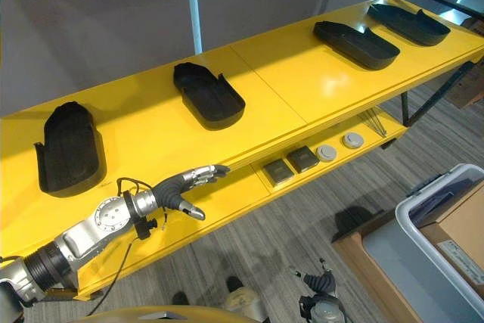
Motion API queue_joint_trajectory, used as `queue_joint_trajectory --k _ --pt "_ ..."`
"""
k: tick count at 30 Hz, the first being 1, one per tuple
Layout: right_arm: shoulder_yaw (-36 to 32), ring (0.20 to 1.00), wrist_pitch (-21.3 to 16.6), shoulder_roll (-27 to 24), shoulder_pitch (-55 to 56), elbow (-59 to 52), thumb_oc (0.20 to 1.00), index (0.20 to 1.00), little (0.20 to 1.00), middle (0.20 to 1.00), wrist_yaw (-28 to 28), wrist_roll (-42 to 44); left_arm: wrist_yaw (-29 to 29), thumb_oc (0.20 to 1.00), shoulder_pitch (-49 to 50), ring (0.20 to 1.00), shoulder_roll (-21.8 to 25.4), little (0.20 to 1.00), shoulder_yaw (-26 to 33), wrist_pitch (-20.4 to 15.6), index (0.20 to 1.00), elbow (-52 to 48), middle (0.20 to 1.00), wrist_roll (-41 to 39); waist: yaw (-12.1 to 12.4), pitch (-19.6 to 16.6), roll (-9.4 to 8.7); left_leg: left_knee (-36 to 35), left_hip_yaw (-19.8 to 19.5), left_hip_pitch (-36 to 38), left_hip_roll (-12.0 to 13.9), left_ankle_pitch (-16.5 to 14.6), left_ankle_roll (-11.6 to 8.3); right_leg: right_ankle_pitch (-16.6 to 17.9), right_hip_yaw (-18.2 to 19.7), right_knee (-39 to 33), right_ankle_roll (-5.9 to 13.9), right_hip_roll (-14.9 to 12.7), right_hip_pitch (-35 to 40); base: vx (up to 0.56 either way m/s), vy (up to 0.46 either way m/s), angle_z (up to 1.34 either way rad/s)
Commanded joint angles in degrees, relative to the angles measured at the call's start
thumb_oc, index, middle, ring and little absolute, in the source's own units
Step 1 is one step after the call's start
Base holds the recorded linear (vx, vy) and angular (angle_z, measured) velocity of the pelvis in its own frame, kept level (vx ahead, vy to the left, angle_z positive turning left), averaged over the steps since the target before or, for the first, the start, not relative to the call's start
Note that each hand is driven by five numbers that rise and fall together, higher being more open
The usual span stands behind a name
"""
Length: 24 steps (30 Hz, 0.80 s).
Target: Move parts from the plastic box to the shelf.
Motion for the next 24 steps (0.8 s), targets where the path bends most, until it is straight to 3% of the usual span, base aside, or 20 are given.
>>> queue_joint_trajectory --k 1,4,6,7,8,9,11,12,15,17,21,24 --pt "0.41 1.000 -0.25 -0.85 -0.66 1.46 1.000 1.000 1.000 1.000 1.93 0.60 -3.68 1.000 -0.47 1.000 2.29 1.000 0.16 1.09 1.000 3.72 1.000 -2.91 1.42 -0.96 -1.52 0.11 1.58 3.92 3.13 -8.78 -0.93 -2.45 1.48 2.70 3.79 -1.63 -2.66 0.00 0.000 0.00" --pt "1.44 1.000 0.28 -0.61 -0.84 2.62 1.000 1.000 1.000 1.000 3.03 0.42 -5.85 1.000 1.83 1.000 1.73 1.000 -0.28 3.62 1.000 8.08 1.000 -6.88 1.43 -0.96 -1.32 0.11 1.82 4.06 3.13 -8.78 -0.92 -2.33 1.58 2.70 3.87 -1.55 -2.68 0.00 0.002 -0.01" --pt "2.62 1.000 0.27 -0.82 -1.51 3.06 1.000 1.000 1.000 1.000 3.92 0.16 -2.71 1.000 2.72 1.000 1.38 1.000 0.11 2.76 1.000 17.06 1.000 4.07 1.90 -0.89 -1.08 0.11 1.75 3.88 3.10 -8.63 -0.91 -2.23 1.39 2.76 3.88 -1.52 -2.90 -0.01 0.006 -0.04" --pt "2.77 1.000 0.22 -0.41 -2.51 4.87 1.000 1.000 1.000 1.000 3.70 0.12 2.60 1.000 3.52 1.000 -1.50 1.000 2.61 3.35 1.000 25.88 1.000 22.71 2.76 -0.33 -1.30 0.11 1.03 3.98 3.02 -8.70 -0.83 -2.55 0.65 2.66 3.73 -1.64 -2.46 0.00 0.000 0.00" --pt "2.81 1.000 0.20 -0.48 -2.59 4.92 1.000 1.000 1.000 1.000 3.70 0.13 2.76 1.000 3.49 1.000 -1.75 1.000 2.66 3.17 1.000 26.17 1.000 22.95 2.73 -0.37 -1.24 0.11 1.04 3.79 3.04 -8.45 -0.89 -2.34 0.68 2.64 3.71 -1.62 -2.65 -0.04 -0.018 0.00" --pt "2.82 1.000 0.23 -0.04 -3.08 5.97 1.000 1.000 1.000 1.000 3.96 0.35 5.46 1.000 4.81 1.000 -4.94 1.000 5.78 3.84 1.000 31.75 1.000 27.85 3.17 -0.27 -1.54 0.11 0.72 3.60 3.02 -8.33 -0.91 -2.43 0.30 2.63 3.60 -1.66 -2.70 -0.04 -0.024 0.10" --pt "2.71 1.000 1.43 0.88 -4.50 9.86 1.000 1.000 1.000 1.000 6.56 2.49 11.17 1.000 6.89 1.000 -15.24 1.000 14.51 5.55 1.000 50.21 1.000 27.55 3.84 0.10 -2.04 0.19 0.00 3.26 2.97 -7.88 -1.00 -2.69 -0.60 2.66 3.20 -1.74 -2.56 -0.05 -0.031 0.11" --pt "2.91 1.000 2.02 1.19 -4.73 11.14 1.000 1.000 1.000 1.000 7.77 2.77 12.41 1.000 7.28 1.000 -17.69 1.000 16.70 5.69 1.000 56.23 1.000 27.78 4.16 -0.02 -2.34 0.18 -0.10 3.11 2.92 -7.77 -1.05 -2.69 -0.72 2.63 3.10 -1.75 -2.63 -0.04 -0.025 0.11" --pt "5.55 1.000 3.35 0.79 -5.14 14.50 1.000 1.000 1.000 1.000 10.93 -0.48 16.14 1.000 8.17 1.000 -20.63 1.000 16.96 5.97 1.000 68.48 1.000 39.01 5.14 -0.34 -2.68 0.17 -0.74 3.21 2.80 -7.91 -1.16 -2.93 -1.69 2.36 2.77 -2.01 -2.05 0.01 -0.010 0.23" --pt "5.73 1.000 3.63 0.91 -5.12 15.48 1.000 1.000 1.000 1.000 11.72 -0.86 16.90 1.000 9.32 1.000 -20.88 1.000 17.75 6.64 1.000 70.87 1.000 41.00 5.50 -0.44 -2.81 0.20 -0.92 3.30 2.82 -7.93 -1.18 -3.01 -1.89 2.35 2.72 -2.09 -1.89 0.02 -0.011 0.10" --pt "4.76 1.000 4.06 1.38 -4.33 16.66 1.000 1.000 1.000 1.000 12.62 -0.14 18.40 1.000 12.68 1.000 -21.09 1.000 24.64 8.66 1.000 75.21 1.000 38.08 6.57 -0.78 -3.29 0.20 -1.49 3.36 2.80 -7.81 -1.23 -3.09 -2.48 2.17 2.58 -2.28 -1.57 0.01 -0.015 0.09" --pt "3.32 1.000 4.62 2.48 -2.83 18.14 1.000 1.000 1.000 1.000 13.84 0.55 20.40 1.000 17.05 1.000 -19.94 1.000 35.84 10.41 1.000 80.02 1.000 30.16 8.02 -1.48 -3.75 0.11 -2.13 3.37 2.74 -7.61 -1.30 -3.19 -3.41 1.67 2.46 -2.50 -0.94 0.02 -0.024 0.01"
